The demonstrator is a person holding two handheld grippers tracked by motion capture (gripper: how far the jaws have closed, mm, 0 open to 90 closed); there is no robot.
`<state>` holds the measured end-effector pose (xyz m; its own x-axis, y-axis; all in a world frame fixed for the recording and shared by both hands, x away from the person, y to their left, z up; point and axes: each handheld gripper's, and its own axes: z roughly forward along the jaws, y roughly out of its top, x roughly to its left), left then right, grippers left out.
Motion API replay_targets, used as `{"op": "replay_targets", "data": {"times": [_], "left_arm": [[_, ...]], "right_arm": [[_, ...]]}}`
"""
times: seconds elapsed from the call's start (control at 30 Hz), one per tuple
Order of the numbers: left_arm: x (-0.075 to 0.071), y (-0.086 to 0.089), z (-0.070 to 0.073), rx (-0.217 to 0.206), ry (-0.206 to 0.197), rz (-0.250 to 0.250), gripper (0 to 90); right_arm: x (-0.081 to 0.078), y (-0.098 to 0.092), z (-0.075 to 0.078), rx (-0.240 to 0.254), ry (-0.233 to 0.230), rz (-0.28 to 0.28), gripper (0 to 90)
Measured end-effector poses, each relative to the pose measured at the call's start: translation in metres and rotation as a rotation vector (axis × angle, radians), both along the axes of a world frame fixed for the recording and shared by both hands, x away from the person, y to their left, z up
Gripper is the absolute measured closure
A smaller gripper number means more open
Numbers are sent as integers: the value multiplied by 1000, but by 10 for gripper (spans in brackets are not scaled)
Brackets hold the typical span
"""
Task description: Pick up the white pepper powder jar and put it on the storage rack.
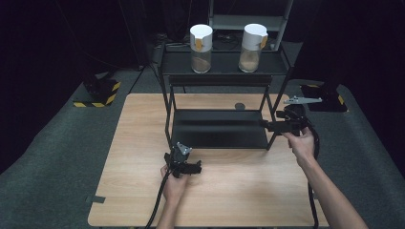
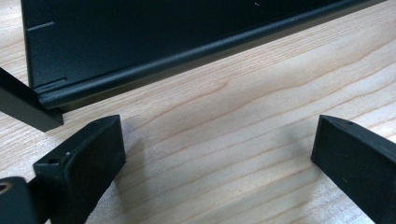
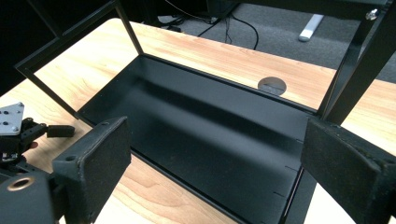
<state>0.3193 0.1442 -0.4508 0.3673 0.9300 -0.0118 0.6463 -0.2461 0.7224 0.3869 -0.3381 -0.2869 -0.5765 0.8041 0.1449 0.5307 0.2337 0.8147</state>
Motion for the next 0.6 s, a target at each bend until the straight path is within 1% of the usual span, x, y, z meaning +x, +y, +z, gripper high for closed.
{"op": "replay_targets", "data": {"times": [0.13, 0.3, 0.6], "left_arm": [[0, 0, 0, 1, 1, 0, 28], [0, 0, 0, 0, 0, 0, 28], [0, 0, 0, 1, 0, 0, 28]], "right_arm": [[-1, 0, -4, -6, 0, 2, 79], [-1, -1, -8, 0, -1, 1, 78], [-1, 4, -17, -11, 6, 14, 78]]}}
